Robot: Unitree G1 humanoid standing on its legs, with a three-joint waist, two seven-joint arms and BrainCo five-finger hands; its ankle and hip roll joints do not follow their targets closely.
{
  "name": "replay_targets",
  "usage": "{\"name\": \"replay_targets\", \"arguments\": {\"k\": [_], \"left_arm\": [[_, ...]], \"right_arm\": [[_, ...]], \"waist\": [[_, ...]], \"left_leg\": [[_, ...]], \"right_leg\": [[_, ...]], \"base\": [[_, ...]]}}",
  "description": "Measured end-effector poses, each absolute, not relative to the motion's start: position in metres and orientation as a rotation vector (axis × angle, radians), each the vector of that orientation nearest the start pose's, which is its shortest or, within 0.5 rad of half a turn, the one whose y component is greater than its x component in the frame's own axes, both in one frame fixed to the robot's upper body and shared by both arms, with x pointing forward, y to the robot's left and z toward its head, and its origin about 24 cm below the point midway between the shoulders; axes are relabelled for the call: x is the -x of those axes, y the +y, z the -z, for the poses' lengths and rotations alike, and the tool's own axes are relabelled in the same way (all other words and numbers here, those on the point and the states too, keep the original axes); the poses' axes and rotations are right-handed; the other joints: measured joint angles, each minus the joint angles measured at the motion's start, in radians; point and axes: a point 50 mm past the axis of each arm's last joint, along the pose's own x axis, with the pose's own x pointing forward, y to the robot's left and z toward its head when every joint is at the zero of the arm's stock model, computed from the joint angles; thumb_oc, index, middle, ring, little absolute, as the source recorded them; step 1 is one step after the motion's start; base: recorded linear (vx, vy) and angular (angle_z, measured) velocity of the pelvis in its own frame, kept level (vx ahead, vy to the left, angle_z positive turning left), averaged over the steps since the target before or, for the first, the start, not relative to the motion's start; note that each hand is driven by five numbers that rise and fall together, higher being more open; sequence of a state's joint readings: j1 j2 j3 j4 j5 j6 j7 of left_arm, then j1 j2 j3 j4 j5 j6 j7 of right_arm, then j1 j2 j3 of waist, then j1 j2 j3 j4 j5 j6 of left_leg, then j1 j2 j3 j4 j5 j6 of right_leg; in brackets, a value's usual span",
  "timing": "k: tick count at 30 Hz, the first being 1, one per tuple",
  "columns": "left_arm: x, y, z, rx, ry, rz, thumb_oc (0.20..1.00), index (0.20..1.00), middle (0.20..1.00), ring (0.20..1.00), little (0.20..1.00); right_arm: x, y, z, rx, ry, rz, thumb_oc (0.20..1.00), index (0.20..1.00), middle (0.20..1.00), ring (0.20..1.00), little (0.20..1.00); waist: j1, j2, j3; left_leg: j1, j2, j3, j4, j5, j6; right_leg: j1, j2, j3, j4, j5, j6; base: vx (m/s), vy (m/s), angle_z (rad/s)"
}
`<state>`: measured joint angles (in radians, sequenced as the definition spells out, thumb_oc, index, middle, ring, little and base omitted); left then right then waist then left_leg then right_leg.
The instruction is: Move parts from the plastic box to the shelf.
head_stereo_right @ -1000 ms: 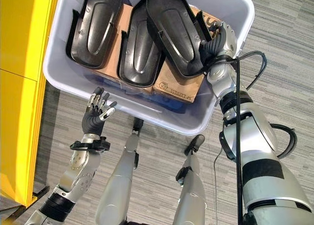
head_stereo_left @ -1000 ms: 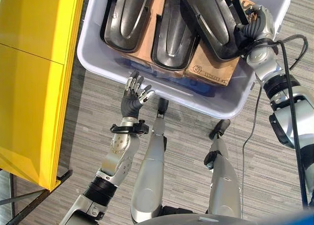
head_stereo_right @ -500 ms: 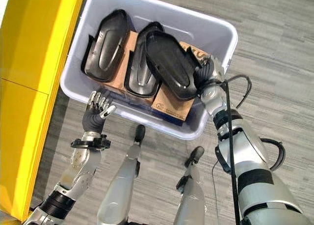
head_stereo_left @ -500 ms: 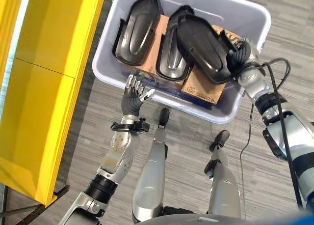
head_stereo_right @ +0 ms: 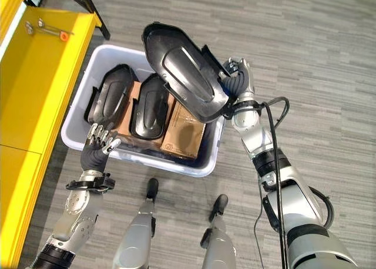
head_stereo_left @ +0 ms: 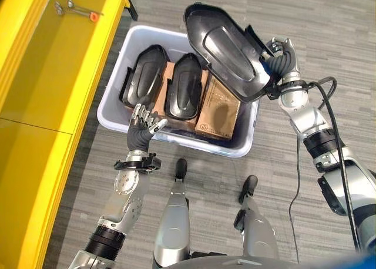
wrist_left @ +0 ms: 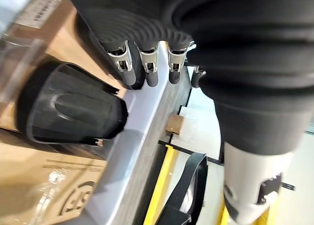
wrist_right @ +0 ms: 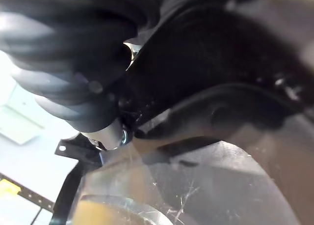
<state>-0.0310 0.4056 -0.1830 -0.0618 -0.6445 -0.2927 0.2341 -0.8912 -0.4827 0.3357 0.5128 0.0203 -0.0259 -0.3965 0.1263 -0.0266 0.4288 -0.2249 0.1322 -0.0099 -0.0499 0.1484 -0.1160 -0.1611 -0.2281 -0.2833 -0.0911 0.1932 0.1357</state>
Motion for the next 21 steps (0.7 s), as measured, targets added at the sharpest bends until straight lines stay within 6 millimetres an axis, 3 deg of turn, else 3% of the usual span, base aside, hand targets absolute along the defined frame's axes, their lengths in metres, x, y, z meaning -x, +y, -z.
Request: {"name": "replay_targets", "arguments": {"k": [2, 4, 10, 16, 21], "left_arm": [[-0.245, 0.204, -0.076, 0.29, -0.209, -0.103, 1.0, 1.0, 1.0, 1.0, 1.0], [-0.235, 0.204, -0.063, 0.286, -0.157, -0.093, 1.0, 1.0, 1.0, 1.0, 1.0], [-0.225, 0.202, -0.049, 0.295, -0.089, -0.085, 1.0, 1.0, 1.0, 1.0, 1.0], [-0.21, 0.201, -0.033, 0.323, -0.022, -0.108, 1.0, 1.0, 1.0, 1.0, 1.0], [-0.196, 0.198, -0.014, 0.376, 0.051, -0.169, 1.0, 1.0, 1.0, 1.0, 1.0]], "right_arm": [[-0.37, -0.151, -0.206, 0.489, -0.506, 0.138, 0.2, 0.2, 0.2, 0.2, 0.2], [-0.364, -0.146, -0.187, 0.452, -0.478, 0.112, 0.2, 0.2, 0.2, 0.2, 0.2], [-0.361, -0.146, -0.168, 0.451, -0.421, 0.087, 0.2, 0.2, 0.2, 0.2, 0.2], [-0.357, -0.146, -0.157, 0.448, -0.393, 0.069, 0.2, 0.2, 0.2, 0.2, 0.2], [-0.356, -0.147, -0.163, 0.45, -0.422, 0.06, 0.2, 0.2, 0.2, 0.2, 0.2]], "waist": [[-0.003, -0.002, -0.025], [-0.013, 0.001, -0.122], [-0.026, 0.024, -0.184], [-0.024, 0.056, -0.219], [-0.015, 0.099, -0.212]], "left_leg": [[0.065, 0.007, 0.008, -0.019, -0.004, -0.003], [0.081, 0.019, 0.016, -0.028, -0.014, -0.005], [0.151, 0.028, 0.025, -0.042, -0.026, 0.0], [0.174, 0.057, 0.014, -0.037, -0.028, 0.001], [0.139, 0.108, -0.032, -0.002, -0.033, 0.014]], "right_leg": [[0.045, 0.006, 0.015, -0.001, -0.014, 0.004], [0.053, 0.017, 0.021, 0.0, -0.027, 0.001], [0.112, 0.023, 0.025, 0.0, -0.044, 0.002], [0.138, 0.054, 0.021, 0.009, -0.057, -0.01], [0.092, 0.092, -0.008, 0.134, -0.137, -0.043]], "base": [[0.05, -0.045, -0.22], [0.06, -0.042, -0.13], [0.04, -0.056, -0.03], [-0.04, -0.117, 0.01], [-0.13, -0.09, 0.25]]}}
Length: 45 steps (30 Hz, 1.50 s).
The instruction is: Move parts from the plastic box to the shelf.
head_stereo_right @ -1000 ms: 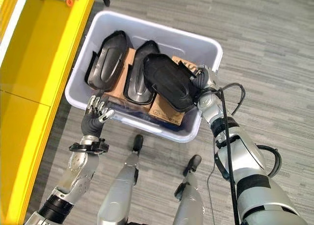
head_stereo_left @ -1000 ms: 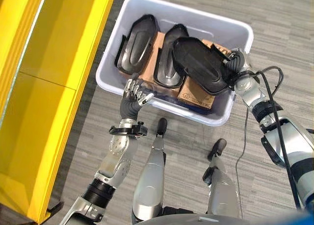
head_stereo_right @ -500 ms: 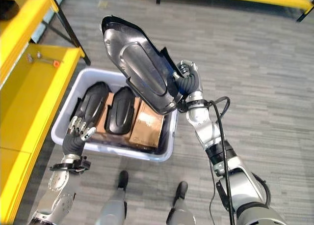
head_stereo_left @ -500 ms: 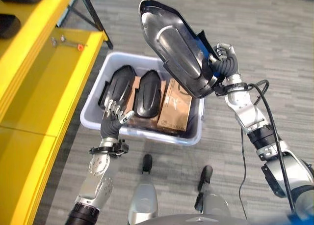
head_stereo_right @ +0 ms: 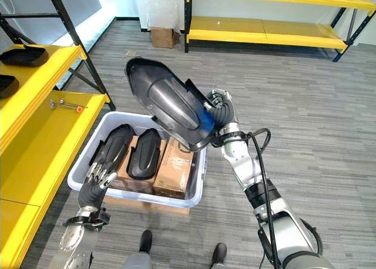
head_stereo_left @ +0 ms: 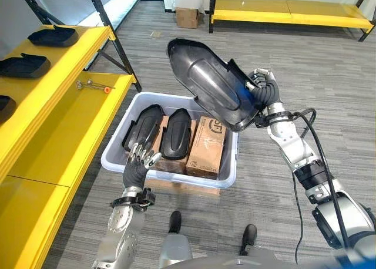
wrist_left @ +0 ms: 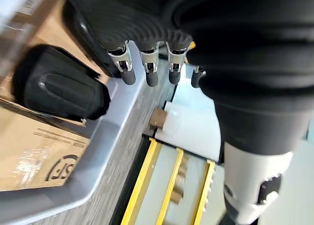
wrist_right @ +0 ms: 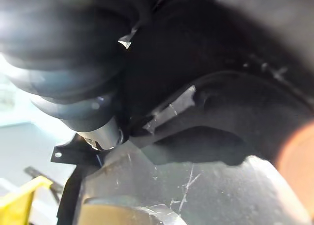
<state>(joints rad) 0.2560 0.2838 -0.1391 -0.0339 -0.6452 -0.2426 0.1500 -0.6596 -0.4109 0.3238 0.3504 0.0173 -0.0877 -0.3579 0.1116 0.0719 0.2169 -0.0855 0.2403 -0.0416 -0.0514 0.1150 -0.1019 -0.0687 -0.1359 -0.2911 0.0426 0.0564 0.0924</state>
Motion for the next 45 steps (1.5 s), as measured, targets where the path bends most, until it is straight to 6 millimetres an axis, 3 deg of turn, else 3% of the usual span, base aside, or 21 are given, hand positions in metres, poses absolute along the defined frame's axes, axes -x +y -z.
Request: {"name": "replay_targets", "arguments": {"k": [1, 2, 3, 4, 6, 8, 9, 10, 13, 16, 18, 23, 25, 27, 28, 29, 30, 32, 34, 42, 45], "left_arm": [[-0.196, 0.193, -0.007, 0.374, 0.083, -0.153, 1.0, 1.0, 1.0, 1.0, 1.0], [-0.202, 0.187, -0.011, 0.38, 0.067, -0.118, 1.0, 1.0, 1.0, 1.0, 1.0], [-0.211, 0.19, -0.017, 0.347, 0.052, -0.088, 1.0, 1.0, 1.0, 1.0, 1.0], [-0.214, 0.193, -0.021, 0.327, 0.04, -0.076, 1.0, 1.0, 1.0, 1.0, 1.0], [-0.217, 0.189, -0.022, 0.339, 0.034, -0.066, 1.0, 1.0, 1.0, 1.0, 1.0], [-0.218, 0.183, -0.02, 0.363, 0.034, -0.061, 1.0, 1.0, 1.0, 1.0, 1.0], [-0.226, 0.184, -0.023, 0.354, 0.026, -0.06, 1.0, 1.0, 1.0, 1.0, 1.0], [-0.229, 0.192, -0.027, 0.329, 0.006, -0.072, 1.0, 1.0, 1.0, 1.0, 1.0], [-0.231, 0.21, -0.034, 0.29, -0.024, -0.121, 1.0, 1.0, 1.0, 1.0, 1.0], [-0.227, 0.224, -0.035, 0.267, -0.032, -0.169, 1.0, 1.0, 1.0, 1.0, 1.0], [-0.222, 0.227, -0.031, 0.228, -0.01, -0.185, 1.0, 1.0, 1.0, 1.0, 1.0], [-0.226, 0.226, -0.034, 0.212, -0.019, -0.174, 1.0, 1.0, 1.0, 1.0, 1.0], [-0.235, 0.219, -0.04, 0.213, -0.049, -0.152, 1.0, 1.0, 1.0, 1.0, 1.0], [-0.239, 0.219, -0.045, 0.19, -0.065, -0.138, 1.0, 1.0, 1.0, 1.0, 1.0], [-0.242, 0.214, -0.043, 0.199, -0.062, -0.129, 1.0, 1.0, 1.0, 1.0, 1.0], [-0.248, 0.208, -0.039, 0.195, -0.042, -0.107, 1.0, 1.0, 1.0, 1.0, 1.0], [-0.246, 0.206, -0.035, 0.185, -0.02, -0.097, 1.0, 1.0, 1.0, 1.0, 1.0], [-0.239, 0.2, -0.029, 0.208, 0.0, -0.09, 1.0, 1.0, 1.0, 1.0, 1.0], [-0.232, 0.201, -0.025, 0.199, 0.015, -0.094, 1.0, 1.0, 1.0, 1.0, 1.0], [-0.254, 0.191, -0.034, 0.21, -0.024, -0.064, 1.0, 1.0, 1.0, 1.0, 1.0], [-0.247, 0.191, -0.03, 0.207, -0.011, -0.052, 1.0, 1.0, 1.0, 1.0, 1.0]], "right_arm": [[-0.353, -0.153, -0.165, 0.461, -0.443, 0.074, 0.2, 0.2, 0.2, 0.2, 0.2], [-0.352, -0.16, -0.169, 0.485, -0.454, 0.085, 0.2, 0.2, 0.2, 0.2, 0.2], [-0.35, -0.158, -0.165, 0.467, -0.446, 0.092, 0.2, 0.2, 0.2, 0.2, 0.2], [-0.348, -0.152, -0.164, 0.451, -0.451, 0.075, 0.2, 0.2, 0.2, 0.2, 0.2], [-0.344, -0.137, -0.17, 0.41, -0.49, 0.041, 0.2, 0.2, 0.2, 0.2, 0.2], [-0.341, -0.143, -0.176, 0.39, -0.521, 0.065, 0.2, 0.2, 0.2, 0.2, 0.2], [-0.333, -0.164, -0.174, 0.36, -0.517, 0.154, 0.2, 0.2, 0.2, 0.2, 0.2], [-0.329, -0.171, -0.167, 0.355, -0.496, 0.184, 0.2, 0.2, 0.2, 0.2, 0.2], [-0.329, -0.164, -0.164, 0.37, -0.493, 0.167, 0.2, 0.2, 0.2, 0.2, 0.2], [-0.329, -0.156, -0.163, 0.343, -0.495, 0.15, 0.2, 0.2, 0.2, 0.2, 0.2], [-0.33, -0.157, -0.167, 0.298, -0.504, 0.182, 0.2, 0.2, 0.2, 0.2, 0.2], [-0.33, -0.149, -0.167, 0.267, -0.504, 0.17, 0.2, 0.2, 0.2, 0.2, 0.2], [-0.327, -0.153, -0.157, 0.275, -0.469, 0.179, 0.2, 0.2, 0.2, 0.2, 0.2], [-0.326, -0.152, -0.153, 0.29, -0.456, 0.155, 0.2, 0.2, 0.2, 0.2, 0.2], [-0.324, -0.155, -0.154, 0.303, -0.459, 0.153, 0.2, 0.2, 0.2, 0.2, 0.2], [-0.318, -0.162, -0.155, 0.328, -0.475, 0.152, 0.2, 0.2, 0.2, 0.2, 0.2], [-0.312, -0.164, -0.148, 0.316, -0.463, 0.156, 0.2, 0.2, 0.2, 0.2, 0.2], [-0.308, -0.169, -0.14, 0.332, -0.441, 0.154, 0.2, 0.2, 0.2, 0.2, 0.2], [-0.309, -0.175, -0.141, 0.34, -0.441, 0.17, 0.2, 0.2, 0.2, 0.2, 0.2], [-0.312, -0.183, -0.142, 0.375, -0.435, 0.175, 0.2, 0.2, 0.2, 0.2, 0.2], [-0.311, -0.185, -0.138, 0.366, -0.421, 0.178, 0.2, 0.2, 0.2, 0.2, 0.2]], "waist": [[0.006, 0.039, 0.012], [-0.007, 0.06, 0.02], [-0.005, 0.005, 0.051], [-0.007, -0.025, 0.064], [-0.017, -0.026, 0.06], [-0.035, 0.017, 0.044], [-0.034, -0.016, 0.048], [-0.033, -0.058, 0.034], [0.027, -0.093, 0.027], [0.072, -0.149, 0.013], [0.095, -0.218, 0.011], [0.091, -0.226, 0.023], [0.05, -0.197, 0.03], [0.041, -0.192, 0.031], [0.021, -0.168, 0.041], [-0.014, -0.122, 0.06], [-0.048, -0.115, 0.065], [-0.061, -0.136, 0.054], [-0.063, -0.127, 0.049], [-0.134, -0.072, 0.082], [-0.141, -0.08, 0.074]], "left_leg": [[-0.061, -0.004, -0.044, 0.028, 0.041, 0.067], [-0.126, -0.002, 0.025, 0.008, 0.06, 0.161], [-0.13, 0.04, 0.232, 0.04, -0.033, 0.132], [-0.136, 0.068, 0.297, 0.106, -0.036, 0.12], [-0.032, 0.109, 0.245, 0.113, -0.073, 0.025], [0.089, 0.105, 0.251, 0.056, -0.067, 0.027], [0.098, 0.052, 0.258, 0.066, -0.069, -0.035], [0.072, -0.005, 0.249, 0.088, -0.087, -0.041], [0.03, -0.095, 0.243, 0.148, -0.122, 0.0], [-0.031, -0.104, 0.197, 0.236, -0.168, 0.003], [-0.145, -0.108, 0.172, 0.406, -0.25, 0.025], [-0.252, -0.208, 0.194, 0.58, -0.365, 0.125], [-0.259, -0.267, 0.123, 0.588, -0.367, 0.173], [-0.189, -0.318, 0.065, 0.434, -0.275, 0.214], [-0.136, -0.339, 0.007, 0.349, -0.22, 0.229], [-0.083, -0.328, -0.076, 0.28, -0.179, 0.236], [-0.018, -0.333, -0.11, 0.192, -0.139, 0.233], [0.026, -0.374, -0.101, 0.134, -0.123, 0.229], [0.043, -0.394, -0.108, 0.121, -0.126, 0.234], [0.112, -0.404, -0.217, 0.144, -0.175, 0.2], [0.209, -0.433, -0.21, 0.113, -0.188, 0.179]], "right_leg": [[-0.041, 0.022, 0.007, 0.096, -0.065, -0.019], [-0.101, 0.022, -0.01, 0.211, -0.132, -0.065], [-0.101, -0.042, -0.06, 0.217, -0.141, -0.08], [-0.097, -0.061, -0.074, 0.211, -0.139, -0.083], [-0.077, -0.076, -0.097, 0.204, -0.121, -0.057], [-0.065, -0.071, -0.108, 0.205, -0.113, -0.037], [-0.06, -0.127, -0.117, 0.213, -0.097, -0.004], [-0.055, -0.183, -0.118, 0.174, -0.053, 0.02], [0.012, -0.238, -0.137, 0.013, 0.067, 0.021], [0.043, -0.24, -0.18, -0.009, 0.074, 0.036], [0.022, -0.259, -0.193, -0.003, 0.084, 0.04], [0.015, -0.367, -0.184, 0.006, 0.178, 0.021], [0.002, -0.411, -0.048, 0.134, 0.234, 0.012], [-0.084, -0.329, 0.183, 0.346, 0.103, 0.035], [-0.099, -0.2, 0.302, 0.428, -0.018, 0.01], [-0.118, 0.003, 0.405, 0.512, -0.163, -0.051], [-0.161, 0.139, 0.419, 0.533, -0.24, -0.064], [-0.245, 0.163, 0.262, 0.459, -0.228, -0.091], [-0.29, 0.161, 0.204, 0.311, -0.161, -0.089], [-0.26, 0.221, 0.481, -0.029, 0.109, -0.035], [-0.161, 0.169, 0.352, -0.022, 0.112, -0.058]], "base": [[-0.15, 0.007, 1.88], [-0.05, 0.081, 2.32], [0.01, 0.266, 1.93], [0.02, 0.219, 1.09], [0.05, 0.211, 0.59], [0.15, 0.327, 0.35], [0.16, 0.41, 0.41], [0.09, 0.325, 0.45], [0.07, 0.165, 0.29], [0.04, 0.123, 0.44], [0.03, 0.228, 0.29], [0.12, 0.304, 0.26], [0.18, 0.247, 1.19], [0.29, 0.313, 1.12], [0.25, 0.21, 1.21], [0.12, 0.032, 1.6], [0.09, -0.028, 1.48], [0.07, -0.066, 0.69], [0.12, -0.062, 0.17], [0.17, -0.085, 0.29], [0.18, -0.111, 0.32]]}}
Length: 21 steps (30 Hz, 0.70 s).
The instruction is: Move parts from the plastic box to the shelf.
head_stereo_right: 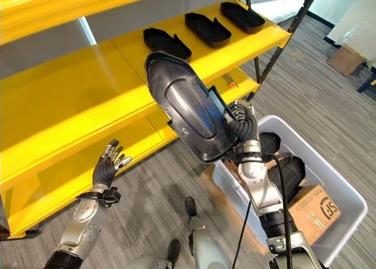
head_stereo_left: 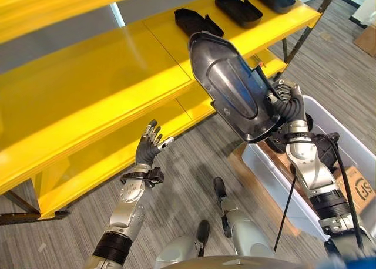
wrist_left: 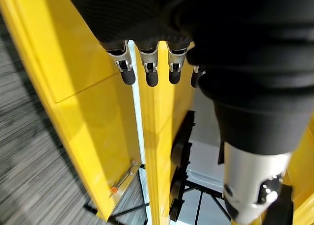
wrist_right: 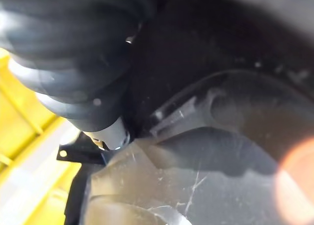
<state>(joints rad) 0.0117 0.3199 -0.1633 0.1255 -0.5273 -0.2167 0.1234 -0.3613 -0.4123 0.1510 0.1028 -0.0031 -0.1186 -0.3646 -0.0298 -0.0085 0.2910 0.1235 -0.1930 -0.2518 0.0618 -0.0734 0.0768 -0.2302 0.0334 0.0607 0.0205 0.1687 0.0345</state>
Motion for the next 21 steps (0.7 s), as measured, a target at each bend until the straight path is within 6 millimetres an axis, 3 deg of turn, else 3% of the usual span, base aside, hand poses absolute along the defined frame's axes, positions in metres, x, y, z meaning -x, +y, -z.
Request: {"name": "replay_targets", "arguments": {"k": [2, 3, 4, 5, 6, 7, 8, 10, 15, 16, 17, 19, 21], "left_arm": [[-0.236, 0.192, -0.024, 0.223, 0.006, -0.068, 1.0, 1.0, 1.0, 1.0, 1.0], [-0.234, 0.193, -0.021, 0.228, 0.016, -0.077, 1.0, 1.0, 1.0, 1.0, 1.0], [-0.233, 0.194, -0.02, 0.226, 0.022, -0.079, 1.0, 1.0, 1.0, 1.0, 1.0], [-0.233, 0.195, -0.021, 0.219, 0.02, -0.077, 1.0, 1.0, 1.0, 1.0, 1.0], [-0.237, 0.197, -0.03, 0.206, -0.011, -0.067, 1.0, 1.0, 1.0, 1.0, 1.0], [-0.239, 0.198, -0.036, 0.204, -0.037, -0.066, 1.0, 1.0, 1.0, 1.0, 1.0], [-0.24, 0.197, -0.037, 0.21, -0.045, -0.068, 1.0, 1.0, 1.0, 1.0, 1.0], [-0.239, 0.195, -0.037, 0.219, -0.043, -0.07, 1.0, 1.0, 1.0, 1.0, 1.0], [-0.237, 0.192, -0.033, 0.242, -0.029, -0.083, 1.0, 1.0, 1.0, 1.0, 1.0], [-0.235, 0.191, -0.03, 0.248, -0.016, -0.087, 1.0, 1.0, 1.0, 1.0, 1.0], [-0.233, 0.19, -0.028, 0.251, -0.006, -0.089, 1.0, 1.0, 1.0, 1.0, 1.0], [-0.232, 0.191, -0.027, 0.252, -0.003, -0.09, 1.0, 1.0, 1.0, 1.0, 1.0], [-0.227, 0.194, -0.022, 0.249, 0.017, -0.104, 1.0, 1.0, 1.0, 1.0, 1.0]], "right_arm": [[-0.311, -0.187, -0.142, 0.345, -0.435, 0.184, 0.2, 0.2, 0.2, 0.2, 0.2], [-0.312, -0.187, -0.143, 0.339, -0.436, 0.185, 0.2, 0.2, 0.2, 0.2, 0.2], [-0.312, -0.188, -0.142, 0.336, -0.429, 0.189, 0.2, 0.2, 0.2, 0.2, 0.2], [-0.311, -0.189, -0.141, 0.335, -0.425, 0.195, 0.2, 0.2, 0.2, 0.2, 0.2], [-0.312, -0.191, -0.143, 0.334, -0.432, 0.201, 0.2, 0.2, 0.2, 0.2, 0.2], [-0.313, -0.192, -0.151, 0.336, -0.458, 0.206, 0.2, 0.2, 0.2, 0.2, 0.2], [-0.315, -0.192, -0.157, 0.335, -0.476, 0.209, 0.2, 0.2, 0.2, 0.2, 0.2], [-0.315, -0.19, -0.159, 0.326, -0.49, 0.208, 0.2, 0.2, 0.2, 0.2, 0.2], [-0.315, -0.19, -0.161, 0.324, -0.5, 0.205, 0.2, 0.2, 0.2, 0.2, 0.2], [-0.315, -0.189, -0.161, 0.323, -0.5, 0.203, 0.2, 0.2, 0.2, 0.2, 0.2], [-0.315, -0.189, -0.161, 0.322, -0.499, 0.203, 0.2, 0.2, 0.2, 0.2, 0.2], [-0.314, -0.19, -0.159, 0.325, -0.492, 0.199, 0.2, 0.2, 0.2, 0.2, 0.2], [-0.312, -0.191, -0.151, 0.327, -0.467, 0.202, 0.2, 0.2, 0.2, 0.2, 0.2]], "waist": [[0.026, 0.001, -0.018], [0.041, 0.001, -0.017], [0.04, -0.019, -0.006], [0.043, -0.033, -0.004], [0.048, -0.055, -0.004], [0.041, -0.044, -0.004], [0.045, -0.03, -0.004], [0.043, -0.038, -0.013], [0.047, -0.047, -0.019], [0.049, -0.05, -0.02], [0.05, -0.054, -0.018], [0.062, -0.054, -0.018], [0.09, -0.06, -0.013]], "left_leg": [[0.013, -0.013, 0.012, -0.007, -0.022, -0.03], [-0.003, -0.014, 0.024, 0.027, -0.028, -0.044], [-0.051, -0.024, 0.027, 0.129, -0.082, -0.07], [-0.059, -0.007, 0.025, 0.137, -0.106, -0.059], [-0.066, 0.047, 0.022, 0.107, -0.107, -0.065], [-0.085, 0.131, 0.017, 0.059, -0.063, -0.083], [-0.088, 0.172, -0.022, 0.044, -0.06, -0.101], [-0.078, 0.179, -0.04, 0.024, -0.057, -0.1], [-0.09, 0.173, -0.043, 0.046, -0.051, -0.103], [-0.114, 0.159, -0.036, 0.101, -0.059, -0.115], [-0.192, 0.124, -0.022, 0.257, -0.07, -0.133], [-0.296, 0.094, 0.012, 0.446, -0.038, -0.181], [-0.319, 0.102, 0.061, 0.52, -0.006, -0.179]], "right_leg": [[0.034, -0.007, -0.001, -0.006, 0.003, -0.075], [0.04, -0.006, 0.001, -0.011, 0.006, -0.095], [0.072, -0.027, 0.002, -0.027, -0.001, -0.109], [0.091, -0.032, 0.0, -0.035, -0.005, -0.113], [0.107, -0.035, -0.02, -0.039, -0.018, -0.116], [0.122, -0.014, -0.057, -0.036, -0.039, -0.111], [0.128, 0.007, -0.07, -0.031, -0.052, -0.106], [0.134, 0.006, -0.082, -0.031, -0.069, -0.084], [0.134, 0.003, -0.081, -0.025, -0.08, -0.076], [0.134, 0.001, -0.082, -0.018, -0.088, -0.075], [0.135, -0.014, -0.092, -0.01, -0.092, -0.079], [0.144, -0.031, -0.106, -0.004, -0.096, -0.083], [0.176, -0.044, -0.125, -0.008, -0.113, -0.107]], "base": [[0.17, -0.132, -0.12], [0.15, -0.146, 0.03], [0.14, -0.142, 0.35], [0.17, -0.147, 0.61], [0.16, -0.143, 0.73], [0.16, -0.133, 0.59], [0.14, -0.13, 0.4], [0.12, -0.125, 0.21], [0.1, -0.114, 0.08], [-0.03, -0.038, 0.23], [-0.07, -0.038, 0.24], [-0.04, -0.055, 0.27], [0.1, 0.037, 0.53]]}}
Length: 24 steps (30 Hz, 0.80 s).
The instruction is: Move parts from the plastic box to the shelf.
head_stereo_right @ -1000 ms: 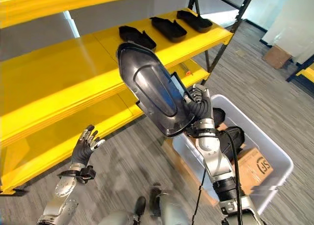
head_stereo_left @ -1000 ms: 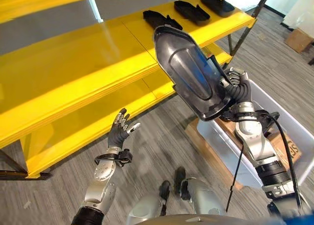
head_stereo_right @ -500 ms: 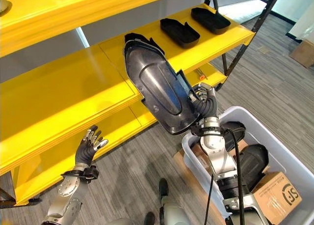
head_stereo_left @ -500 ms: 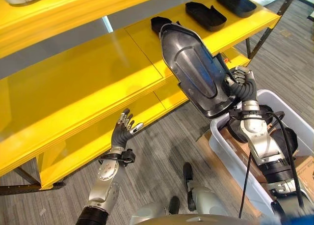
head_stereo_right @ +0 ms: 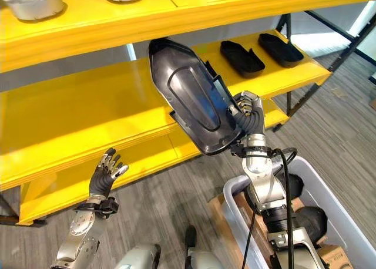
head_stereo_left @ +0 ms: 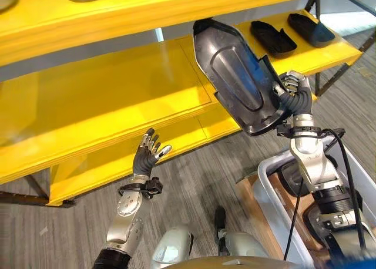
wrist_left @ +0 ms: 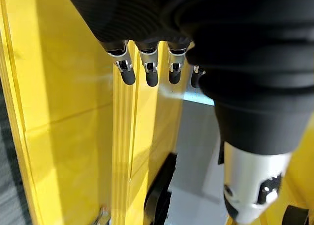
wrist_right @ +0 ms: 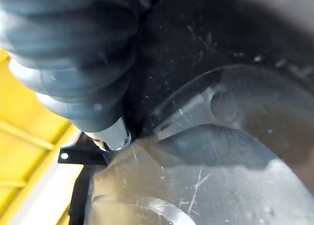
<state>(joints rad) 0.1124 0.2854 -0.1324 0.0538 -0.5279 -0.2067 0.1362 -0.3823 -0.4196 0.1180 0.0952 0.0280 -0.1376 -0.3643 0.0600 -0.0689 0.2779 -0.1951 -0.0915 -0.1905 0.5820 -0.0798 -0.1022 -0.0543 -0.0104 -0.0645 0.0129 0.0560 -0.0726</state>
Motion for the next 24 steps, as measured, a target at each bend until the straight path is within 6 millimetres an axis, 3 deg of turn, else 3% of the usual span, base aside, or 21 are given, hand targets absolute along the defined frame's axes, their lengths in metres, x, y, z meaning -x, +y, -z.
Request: {"name": "replay_targets", "arguments": {"k": [1, 3, 4, 5, 6, 8, 9, 10, 12, 15, 19, 21, 24], "left_arm": [[-0.228, 0.204, -0.027, 0.229, -0.001, -0.124, 1.0, 1.0, 1.0, 1.0, 1.0], [-0.233, 0.204, -0.03, 0.229, -0.015, -0.124, 1.0, 1.0, 1.0, 1.0, 1.0], [-0.235, 0.2, -0.03, 0.243, -0.016, -0.119, 1.0, 1.0, 1.0, 1.0, 1.0], [-0.235, 0.198, -0.029, 0.244, -0.012, -0.114, 1.0, 1.0, 1.0, 1.0, 1.0], [-0.234, 0.199, -0.028, 0.245, -0.008, -0.115, 1.0, 1.0, 1.0, 1.0, 1.0], [-0.226, 0.198, -0.022, 0.257, 0.017, -0.125, 1.0, 1.0, 1.0, 1.0, 1.0], [-0.225, 0.197, -0.022, 0.264, 0.014, -0.128, 1.0, 1.0, 1.0, 1.0, 1.0], [-0.224, 0.202, -0.024, 0.256, 0.005, -0.141, 1.0, 1.0, 1.0, 1.0, 1.0], [-0.223, 0.211, -0.026, 0.225, 0.001, -0.152, 1.0, 1.0, 1.0, 1.0, 1.0], [-0.22, 0.222, -0.028, 0.193, 0.002, -0.172, 1.0, 1.0, 1.0, 1.0, 1.0], [-0.22, 0.225, -0.03, 0.188, -0.007, -0.186, 1.0, 1.0, 1.0, 1.0, 1.0], [-0.22, 0.225, -0.03, 0.188, -0.008, -0.189, 1.0, 1.0, 1.0, 1.0, 1.0], [-0.221, 0.224, -0.031, 0.191, -0.01, -0.184, 1.0, 1.0, 1.0, 1.0, 1.0]], "right_arm": [[-0.311, -0.19, -0.146, 0.293, -0.454, 0.217, 0.2, 0.2, 0.2, 0.2, 0.2], [-0.31, -0.196, -0.148, 0.279, -0.456, 0.249, 0.2, 0.2, 0.2, 0.2, 0.2], [-0.31, -0.199, -0.148, 0.274, -0.455, 0.268, 0.2, 0.2, 0.2, 0.2, 0.2], [-0.31, -0.199, -0.147, 0.271, -0.454, 0.27, 0.2, 0.2, 0.2, 0.2, 0.2], [-0.31, -0.198, -0.147, 0.265, -0.449, 0.265, 0.2, 0.2, 0.2, 0.2, 0.2], [-0.309, -0.2, -0.146, 0.281, -0.444, 0.26, 0.2, 0.2, 0.2, 0.2, 0.2], [-0.308, -0.206, -0.146, 0.302, -0.443, 0.27, 0.2, 0.2, 0.2, 0.2, 0.2], [-0.307, -0.206, -0.144, 0.301, -0.435, 0.27, 0.2, 0.2, 0.2, 0.2, 0.2], [-0.305, -0.206, -0.138, 0.306, -0.416, 0.263, 0.2, 0.2, 0.2, 0.2, 0.2], [-0.306, -0.198, -0.133, 0.291, -0.397, 0.238, 0.2, 0.2, 0.2, 0.2, 0.2], [-0.315, -0.19, -0.128, 0.317, -0.353, 0.194, 0.2, 0.2, 0.2, 0.2, 0.2], [-0.324, -0.19, -0.132, 0.33, -0.345, 0.202, 0.2, 0.2, 0.2, 0.2, 0.2], [-0.333, -0.194, -0.138, 0.352, -0.34, 0.219, 0.2, 0.2, 0.2, 0.2, 0.2]], "waist": [[-0.017, -0.042, 0.012], [-0.029, -0.034, 0.012], [-0.029, -0.015, 0.025], [-0.029, -0.003, 0.025], [-0.024, 0.011, 0.021], [-0.019, 0.068, -0.004], [-0.013, 0.103, -0.018], [-0.003, 0.088, -0.018], [0.005, 0.049, -0.031], [0.049, 0.02, -0.036], [0.082, 0.002, -0.035], [0.085, -0.011, -0.029], [0.087, -0.018, -0.025]], "left_leg": [[0.009, 0.153, 0.099, -0.136, -0.08, 0.048], [0.037, 0.328, 0.093, -0.435, -0.015, -0.021], [0.037, 0.435, 0.107, -0.582, 0.044, -0.052], [0.04, 0.453, 0.14, -0.595, 0.07, -0.057], [0.065, 0.449, 0.154, -0.604, 0.08, -0.054], [0.145, 0.374, 0.183, -0.635, 0.078, -0.038], [0.164, 0.36, 0.155, -0.65, 0.118, -0.028], [0.162, 0.341, 0.172, -0.643, 0.139, -0.041], [0.169, 0.279, 0.181, -0.649, 0.152, -0.023], [0.177, 0.221, 0.19, -0.647, 0.144, -0.008], [0.177, 0.202, 0.182, -0.647, 0.139, 0.001], [0.174, 0.197, 0.182, -0.648, 0.138, 0.002], [0.153, 0.199, 0.173, -0.646, 0.139, 0.0]], "right_leg": [[0.021, -0.011, -0.042, -0.042, 0.011, -0.03], [0.009, 0.014, -0.071, -0.051, 0.007, -0.026], [0.006, 0.011, -0.07, -0.045, 0.007, -0.019], [0.005, 0.006, -0.069, -0.048, 0.006, -0.007], [0.013, -0.001, -0.056, -0.067, 0.014, 0.012], [0.05, -0.011, -0.037, -0.106, 0.041, 0.065], [0.053, -0.002, -0.033, -0.106, 0.041, 0.087], [0.055, -0.027, -0.029, -0.106, 0.04, 0.106], [0.057, -0.084, -0.029, -0.106, 0.035, 0.136], [0.067, -0.142, -0.03, -0.105, 0.032, 0.171], [0.074, -0.16, -0.036, -0.105, 0.033, 0.181], [0.073, -0.166, -0.041, -0.106, 0.018, 0.203], [0.062, -0.16, -0.059, -0.106, 0.011, 0.204]], "base": [[0.14, 0.102, 0.86], [0.11, 0.148, 0.69], [0.17, 0.211, 0.25], [0.21, 0.221, -0.07], [0.24, 0.223, -0.47], [0.23, 0.214, -0.45], [0.15, 0.156, -0.22], [0.1, 0.103, -0.06], [0.11, 0.137, 0.18], [0.09, 0.123, 0.11], [0.06, 0.078, 0.1], [0.03, 0.027, 0.02], [0.01, 0.009, 0.11]]}}
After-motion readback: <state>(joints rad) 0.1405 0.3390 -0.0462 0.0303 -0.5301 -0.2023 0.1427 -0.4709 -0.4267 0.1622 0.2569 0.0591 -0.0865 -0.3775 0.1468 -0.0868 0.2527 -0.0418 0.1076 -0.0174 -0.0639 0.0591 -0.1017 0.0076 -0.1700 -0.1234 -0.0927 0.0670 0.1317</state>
